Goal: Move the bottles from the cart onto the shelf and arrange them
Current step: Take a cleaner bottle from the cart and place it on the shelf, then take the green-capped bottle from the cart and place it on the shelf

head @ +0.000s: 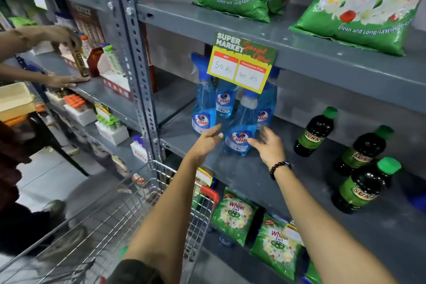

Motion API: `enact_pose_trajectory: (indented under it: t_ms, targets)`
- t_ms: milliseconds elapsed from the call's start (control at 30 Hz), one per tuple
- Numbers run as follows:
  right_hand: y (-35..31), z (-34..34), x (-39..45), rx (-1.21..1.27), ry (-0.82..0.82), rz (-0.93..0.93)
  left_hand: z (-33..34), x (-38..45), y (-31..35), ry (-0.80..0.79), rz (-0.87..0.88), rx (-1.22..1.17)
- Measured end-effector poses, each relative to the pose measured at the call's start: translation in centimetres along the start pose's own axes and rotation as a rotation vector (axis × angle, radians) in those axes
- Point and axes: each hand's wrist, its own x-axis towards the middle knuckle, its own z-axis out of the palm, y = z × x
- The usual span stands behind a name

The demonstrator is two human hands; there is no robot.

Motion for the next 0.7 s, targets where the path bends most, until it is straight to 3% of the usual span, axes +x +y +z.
enact_pose_trajectory:
  t_ms: [100,200,400,567,700]
  targets:
    - [1.5,1.4,-2.7,-0.095,0.159,0.09,-1.4,-4.1,-3.1,0.069,-0.06,-0.051]
    - [3.2,4.6,-5.9,-0.082,0.107,0.117,-3.3,-8.2,-7.3,0.217,-0.143,-0.12]
    - [8.1,14.7,-9.8,-0.275,-0.374,0.191,-7.9,-15.8,-17.4,0.548,-0.406,-0.233]
    - [13.2,23.0,-10.5,-0.579,-0.786,0.301,-11.7,-18.4,-24.6,0.831,-0.58,-0.462]
    - [18.7,29.0,-9.9,-0.685,-0.992,0.45,-13.2,-17.8,-30.4,0.987,-0.687,-0.584]
